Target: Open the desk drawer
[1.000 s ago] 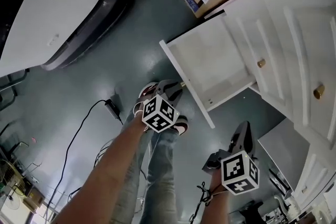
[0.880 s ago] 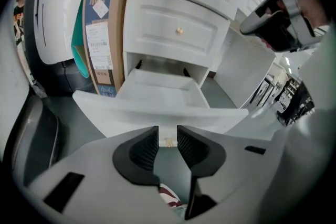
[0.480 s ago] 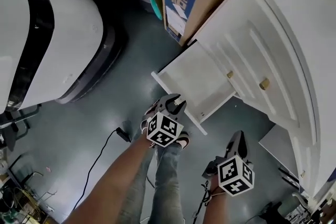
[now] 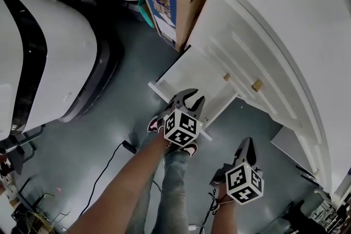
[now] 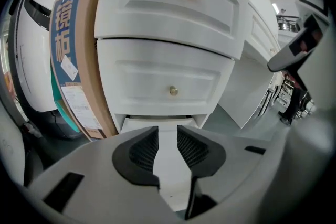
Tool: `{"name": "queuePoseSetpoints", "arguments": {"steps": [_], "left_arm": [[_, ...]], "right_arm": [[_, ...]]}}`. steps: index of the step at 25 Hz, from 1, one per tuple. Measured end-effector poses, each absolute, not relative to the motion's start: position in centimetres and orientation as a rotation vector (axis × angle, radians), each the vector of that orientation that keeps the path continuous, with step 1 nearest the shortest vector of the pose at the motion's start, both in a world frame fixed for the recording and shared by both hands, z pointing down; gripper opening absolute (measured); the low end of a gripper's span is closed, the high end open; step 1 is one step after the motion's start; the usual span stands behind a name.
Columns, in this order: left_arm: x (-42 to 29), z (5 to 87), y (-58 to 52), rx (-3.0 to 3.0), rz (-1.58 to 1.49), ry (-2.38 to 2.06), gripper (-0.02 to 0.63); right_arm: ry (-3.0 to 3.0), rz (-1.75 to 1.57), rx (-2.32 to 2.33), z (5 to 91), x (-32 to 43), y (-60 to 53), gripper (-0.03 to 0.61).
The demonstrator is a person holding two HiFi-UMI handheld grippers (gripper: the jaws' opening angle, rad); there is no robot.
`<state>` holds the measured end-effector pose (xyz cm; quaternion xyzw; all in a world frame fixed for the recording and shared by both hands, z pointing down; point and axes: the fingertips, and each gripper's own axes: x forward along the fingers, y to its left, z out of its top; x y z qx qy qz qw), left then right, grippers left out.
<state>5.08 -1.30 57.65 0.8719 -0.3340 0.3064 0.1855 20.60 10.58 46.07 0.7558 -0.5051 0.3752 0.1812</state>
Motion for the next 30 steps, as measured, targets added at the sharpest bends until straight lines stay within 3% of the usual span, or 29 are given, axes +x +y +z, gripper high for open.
{"name": "queuePoseSetpoints", "arguments": {"steps": [30], "left_arm": [[13.4, 56.1, -7.3, 2.531, 0.827, -0.830, 0.121]], "right_arm": [[-1.254, 1.149, 2.272, 44.5, 24.1, 9.6, 0.008]]}}
